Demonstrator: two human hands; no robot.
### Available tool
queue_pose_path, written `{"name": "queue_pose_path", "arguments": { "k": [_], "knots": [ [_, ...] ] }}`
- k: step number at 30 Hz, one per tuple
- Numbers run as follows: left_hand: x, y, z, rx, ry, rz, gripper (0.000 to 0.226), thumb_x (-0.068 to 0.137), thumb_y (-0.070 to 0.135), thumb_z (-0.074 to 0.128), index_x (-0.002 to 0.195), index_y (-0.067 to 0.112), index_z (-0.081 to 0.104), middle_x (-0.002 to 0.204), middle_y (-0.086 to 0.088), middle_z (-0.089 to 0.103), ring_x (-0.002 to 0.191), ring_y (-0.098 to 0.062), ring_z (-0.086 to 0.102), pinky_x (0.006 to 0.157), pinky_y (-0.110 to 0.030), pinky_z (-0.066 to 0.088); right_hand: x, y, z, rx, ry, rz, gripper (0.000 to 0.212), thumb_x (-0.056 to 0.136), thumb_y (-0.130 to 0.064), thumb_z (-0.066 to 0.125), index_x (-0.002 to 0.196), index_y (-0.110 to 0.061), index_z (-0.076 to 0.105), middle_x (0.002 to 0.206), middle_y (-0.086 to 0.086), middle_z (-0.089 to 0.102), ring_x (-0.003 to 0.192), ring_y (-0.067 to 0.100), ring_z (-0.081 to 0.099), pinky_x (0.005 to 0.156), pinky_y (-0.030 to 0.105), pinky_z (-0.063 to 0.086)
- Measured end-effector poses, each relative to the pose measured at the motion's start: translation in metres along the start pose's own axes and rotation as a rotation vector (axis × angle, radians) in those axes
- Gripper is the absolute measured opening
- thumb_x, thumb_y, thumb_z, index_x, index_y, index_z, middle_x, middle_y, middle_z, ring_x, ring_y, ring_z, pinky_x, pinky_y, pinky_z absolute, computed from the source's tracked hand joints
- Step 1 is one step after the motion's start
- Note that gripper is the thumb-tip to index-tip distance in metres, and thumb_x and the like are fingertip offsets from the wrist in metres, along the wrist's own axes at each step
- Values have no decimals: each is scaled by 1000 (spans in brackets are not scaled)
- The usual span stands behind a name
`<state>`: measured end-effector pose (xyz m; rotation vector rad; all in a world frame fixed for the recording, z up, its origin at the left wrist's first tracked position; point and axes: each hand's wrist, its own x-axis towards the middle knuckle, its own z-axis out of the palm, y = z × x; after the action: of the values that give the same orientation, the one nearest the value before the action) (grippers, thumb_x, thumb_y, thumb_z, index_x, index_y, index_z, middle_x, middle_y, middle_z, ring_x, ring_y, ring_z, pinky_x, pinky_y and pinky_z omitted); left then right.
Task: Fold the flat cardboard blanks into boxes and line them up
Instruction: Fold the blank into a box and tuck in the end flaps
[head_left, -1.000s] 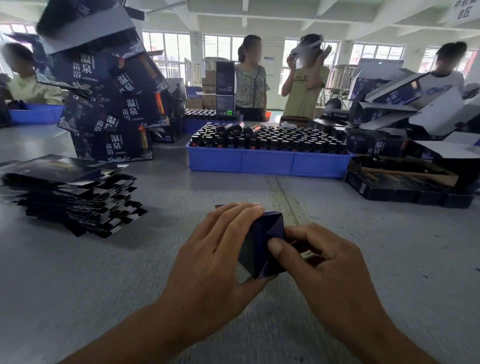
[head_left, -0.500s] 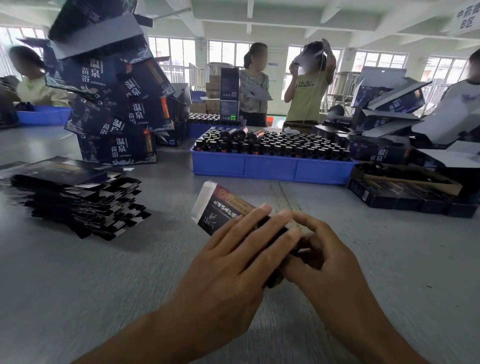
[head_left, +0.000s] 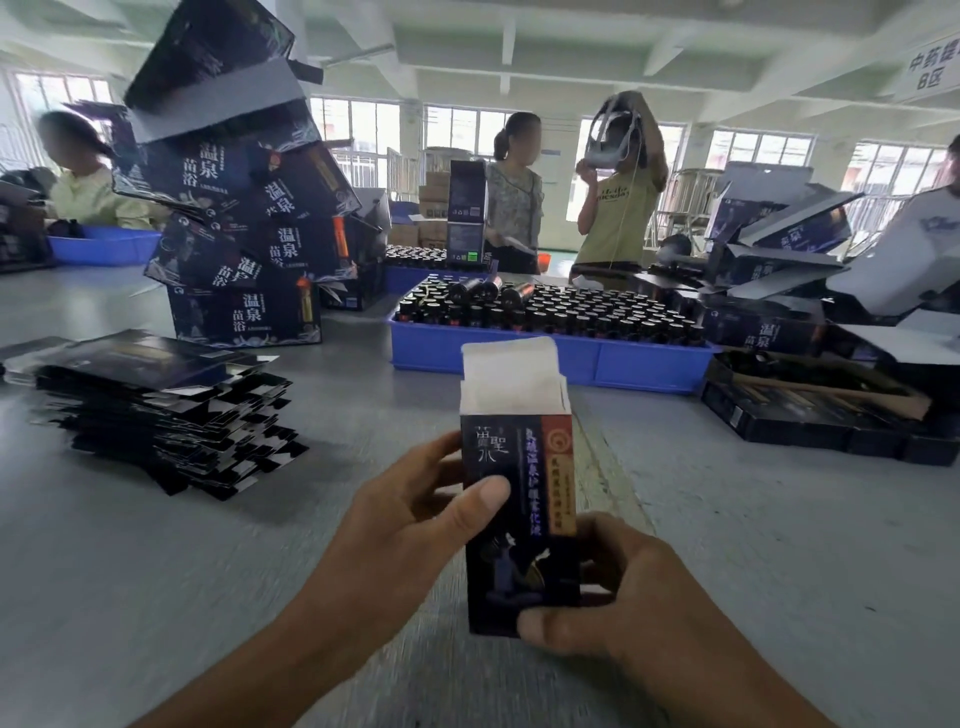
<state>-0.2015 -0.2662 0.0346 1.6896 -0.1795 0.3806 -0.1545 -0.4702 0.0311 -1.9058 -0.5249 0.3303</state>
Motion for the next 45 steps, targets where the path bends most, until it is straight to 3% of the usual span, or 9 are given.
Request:
{"name": "queue_pose_path", "arguments": {
  "k": [2, 5, 9, 15, 20, 27, 32, 39, 45],
  "knots": [
    [0, 1, -3, -16, 46, -8, 47, 78, 48, 77, 123, 43, 65, 121, 12, 71, 110, -13, 69, 87, -30, 59, -1, 0, 0, 6, 27, -27, 50, 59, -41, 90, 104, -41, 69, 103, -23, 74, 99, -6, 68, 85, 20, 52],
    [-3, -2, -5, -28, 94, -39, 48, 72, 46, 86, 116, 41, 67, 117, 10, 73, 107, -12, 70, 84, -29, 59, -2, -2, -4, 76, 100, -116, 46, 72, -42, 88, 113, -41, 67, 110, -25, 72, 105, -7, 66, 75, 10, 54],
    [-7, -5, 2, -23, 66, -59, 55, 67, 33, 82, 119, 28, 64, 114, 9, 74, 105, -13, 71, 86, -26, 58, -1, -6, -8, 204, 193, -202, 59, 62, -38, 79, 120, -35, 65, 110, -25, 72, 103, -7, 67, 74, 6, 51],
    [-7, -3, 3, 26, 5, -61, 52, 71, 33, 79, 121, 30, 63, 115, 12, 73, 107, -10, 70, 90, -32, 57, -1, -7, -9, 326, 187, -199, 52, 63, -24, 78, 114, -27, 68, 104, -15, 77, 97, 0, 72, 68, 10, 55],
    [-7, -3, 1, 45, 24, -40, 53, 68, 37, 80, 119, 33, 64, 114, 15, 73, 106, -7, 69, 89, -33, 58, 0, -5, -9, 331, 182, -191, 55, 59, -28, 81, 113, -27, 69, 105, -13, 77, 99, 3, 72, 70, 12, 55],
    [-8, 3, 1, -28, 85, 75, 42, 74, 40, 75, 115, 38, 69, 115, 16, 73, 110, -3, 67, 81, -11, 52, -1, -6, -9, 307, 138, -208, 60, 55, -37, 81, 113, -29, 70, 106, -14, 77, 99, 1, 71, 72, 10, 54],
    [-9, 8, 3, -4, 135, 150, 36, 74, 38, 75, 109, 46, 69, 113, 18, 73, 104, -4, 70, 78, -10, 52, -1, -6, -8, 308, 153, -211, 57, 56, -33, 81, 112, -30, 69, 105, -15, 77, 98, 2, 72, 71, 11, 55],
    [-13, 11, 4, 31, 142, 232, 37, 78, 35, 72, 106, 55, 62, 112, 16, 72, 104, -6, 69, 76, -11, 54, -4, -9, -7, 296, 185, -285, 56, 57, -36, 77, 112, -40, 66, 102, -23, 75, 95, -5, 70, 68, 7, 53],
    [-15, 12, 5, 111, 145, 287, 41, 83, 27, 69, 112, 54, 61, 114, 24, 70, 103, 0, 68, 73, -10, 53, -8, -13, -7, 245, 221, -393, 46, 67, -38, 73, 107, -60, 66, 112, -28, 71, 103, -7, 67, 74, 6, 52]
  ]
}}
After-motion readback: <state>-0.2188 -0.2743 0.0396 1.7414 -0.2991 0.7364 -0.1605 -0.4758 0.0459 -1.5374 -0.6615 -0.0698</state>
